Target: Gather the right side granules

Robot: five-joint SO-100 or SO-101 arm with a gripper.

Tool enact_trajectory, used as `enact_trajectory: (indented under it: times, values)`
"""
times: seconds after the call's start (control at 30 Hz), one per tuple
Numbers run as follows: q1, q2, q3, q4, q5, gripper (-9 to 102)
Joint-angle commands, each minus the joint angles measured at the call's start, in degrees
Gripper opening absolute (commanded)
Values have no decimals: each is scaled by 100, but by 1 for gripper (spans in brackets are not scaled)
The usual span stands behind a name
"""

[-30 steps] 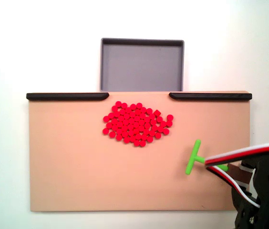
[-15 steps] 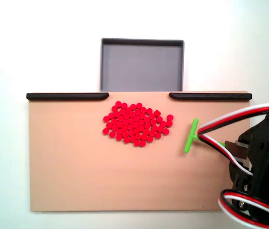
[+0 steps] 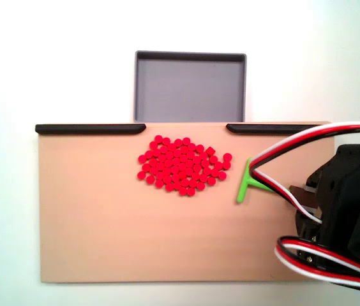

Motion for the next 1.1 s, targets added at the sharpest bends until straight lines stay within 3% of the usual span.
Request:
enact_trajectory:
  times: [0.0,1.07]
  values:
    - [-26,26,-220,-44,-3173,0]
    - [-281,-246,-457,-44,-2874,0]
